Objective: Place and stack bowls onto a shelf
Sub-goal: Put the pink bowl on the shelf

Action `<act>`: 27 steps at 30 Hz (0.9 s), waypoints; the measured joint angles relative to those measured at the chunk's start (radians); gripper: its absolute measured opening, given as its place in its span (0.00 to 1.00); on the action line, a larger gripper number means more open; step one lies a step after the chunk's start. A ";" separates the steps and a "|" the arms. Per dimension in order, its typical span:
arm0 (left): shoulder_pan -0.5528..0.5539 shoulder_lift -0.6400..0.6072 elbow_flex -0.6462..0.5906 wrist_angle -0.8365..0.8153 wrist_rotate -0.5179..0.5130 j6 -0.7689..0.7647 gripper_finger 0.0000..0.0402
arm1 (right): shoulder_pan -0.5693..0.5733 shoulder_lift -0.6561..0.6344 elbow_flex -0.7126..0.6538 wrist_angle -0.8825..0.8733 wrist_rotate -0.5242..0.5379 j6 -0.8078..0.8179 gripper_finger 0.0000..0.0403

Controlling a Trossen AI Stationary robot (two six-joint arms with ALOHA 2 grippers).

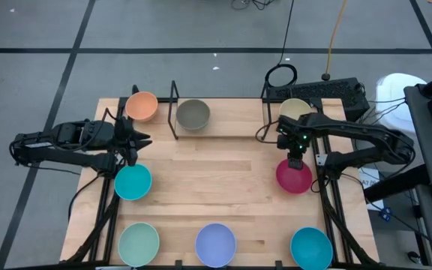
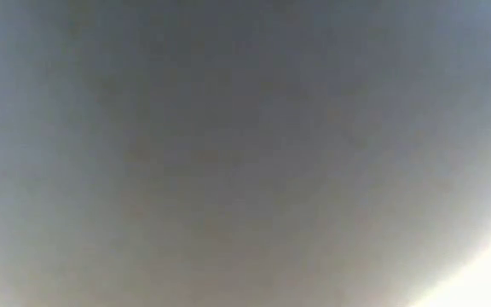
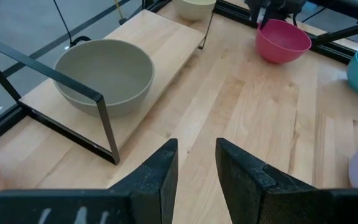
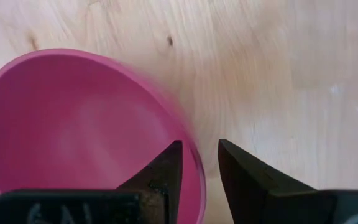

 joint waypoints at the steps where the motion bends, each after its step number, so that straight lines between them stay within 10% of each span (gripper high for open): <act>1: 0.000 0.000 0.000 0.000 0.000 0.000 0.28 | 0.000 0.008 0.000 0.005 0.000 0.000 0.24; 27: 0.000 0.000 0.000 -0.001 0.000 0.009 0.28 | 0.007 0.063 0.013 0.127 -0.001 -0.014 0.01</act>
